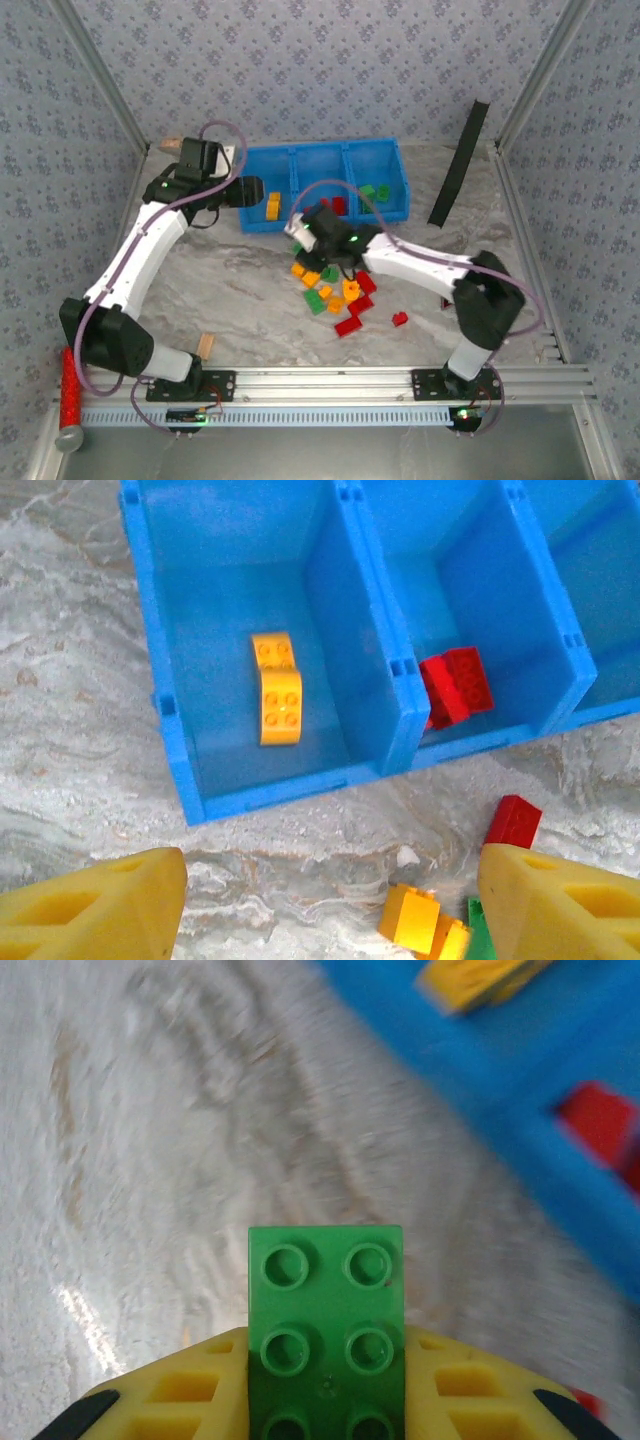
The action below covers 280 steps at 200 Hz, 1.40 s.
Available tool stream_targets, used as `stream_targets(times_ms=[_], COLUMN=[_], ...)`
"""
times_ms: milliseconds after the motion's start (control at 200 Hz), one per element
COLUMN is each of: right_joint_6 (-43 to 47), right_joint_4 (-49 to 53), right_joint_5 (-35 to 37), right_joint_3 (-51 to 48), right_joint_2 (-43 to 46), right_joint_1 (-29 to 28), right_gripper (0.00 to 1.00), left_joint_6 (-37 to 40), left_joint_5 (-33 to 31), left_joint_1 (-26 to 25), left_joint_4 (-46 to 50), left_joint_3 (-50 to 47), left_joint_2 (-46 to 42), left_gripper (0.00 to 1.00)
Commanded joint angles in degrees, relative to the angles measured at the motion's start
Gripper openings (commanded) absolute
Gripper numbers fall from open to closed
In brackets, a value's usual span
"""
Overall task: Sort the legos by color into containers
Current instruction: Place the lego in the container.
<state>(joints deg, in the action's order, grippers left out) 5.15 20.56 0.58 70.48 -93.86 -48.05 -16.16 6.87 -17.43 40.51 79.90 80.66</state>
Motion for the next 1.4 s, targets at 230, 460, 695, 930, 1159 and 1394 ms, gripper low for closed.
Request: stream_targets(times_ms=[230,460,695,930,1159,1394], right_joint_6=[-7.94,-10.95,-8.48,-6.68,-4.04,-3.31], right_joint_4=[4.1,3.78,4.96,5.17,7.21,7.96], right_joint_5=[-4.36,-9.61,-11.3,-7.87,-4.5,-3.25], right_joint_3=[-2.63,4.02,11.18,17.08,21.24,22.68], right_joint_2=[12.08,5.15,-5.05,-13.14,-19.41,-21.82], right_joint_1=[22.38,32.74,34.9,34.0,31.82,31.26], right_gripper=[0.24,0.24,0.24,0.25,0.3,0.39], left_joint_6=[-3.3,-1.68,-0.31,-1.57,-1.81,-1.65], left_joint_5=[-2.7,0.42,0.89,1.12,1.58,1.74], left_joint_1=[-10.97,-13.65,-15.29,-18.56,-19.22,-19.39], left_joint_4=[-0.57,-2.15,-2.26,-4.36,-5.16,-5.37], left_joint_3=[-9.43,-11.19,-11.07,-11.77,-10.86,-10.55], left_joint_2=[2.77,8.32,12.22,17.73,20.73,22.67], left_gripper=[0.76,0.76,0.76,0.75,0.76,0.75])
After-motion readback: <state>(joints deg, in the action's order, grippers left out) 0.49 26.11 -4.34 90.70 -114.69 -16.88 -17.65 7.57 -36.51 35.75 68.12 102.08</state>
